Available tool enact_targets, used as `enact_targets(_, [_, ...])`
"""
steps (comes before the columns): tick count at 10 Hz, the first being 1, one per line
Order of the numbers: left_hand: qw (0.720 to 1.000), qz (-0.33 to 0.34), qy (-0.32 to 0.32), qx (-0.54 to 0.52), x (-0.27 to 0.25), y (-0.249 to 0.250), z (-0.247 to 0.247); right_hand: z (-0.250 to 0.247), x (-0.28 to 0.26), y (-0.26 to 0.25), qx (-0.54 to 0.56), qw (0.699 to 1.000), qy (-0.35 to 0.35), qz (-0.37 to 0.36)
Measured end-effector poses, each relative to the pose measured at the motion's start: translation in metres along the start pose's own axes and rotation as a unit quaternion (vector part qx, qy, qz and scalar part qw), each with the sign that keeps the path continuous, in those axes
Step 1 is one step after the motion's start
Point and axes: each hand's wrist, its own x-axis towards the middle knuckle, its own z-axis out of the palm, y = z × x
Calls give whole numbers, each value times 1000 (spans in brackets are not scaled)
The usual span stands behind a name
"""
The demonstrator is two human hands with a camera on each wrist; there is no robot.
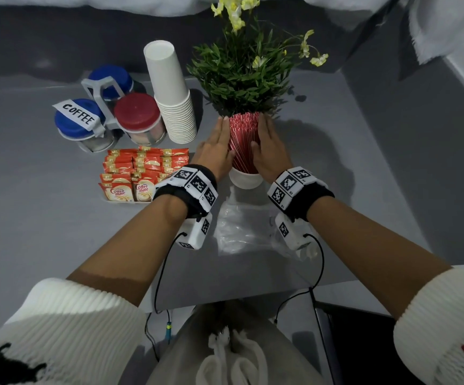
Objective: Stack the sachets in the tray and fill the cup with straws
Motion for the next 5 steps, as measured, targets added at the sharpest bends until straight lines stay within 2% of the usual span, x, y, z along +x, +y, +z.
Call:
enact_targets(1, [1000,-2,5,-4,0,-1,-3,-9,3,0,21,1000,16,0])
enact_targets(2, [999,1,34,-26,0,-4,-3,-17,2,-1,41,995,86,5])
enact_targets(3, [998,2,39,-40,-4,-5,-8,-24,-1,-6,19,994,109,21])
enact_targets(5, [996,-1,77,-39,-13,-18,-31,-25,0,-25,-17,990,137,-8])
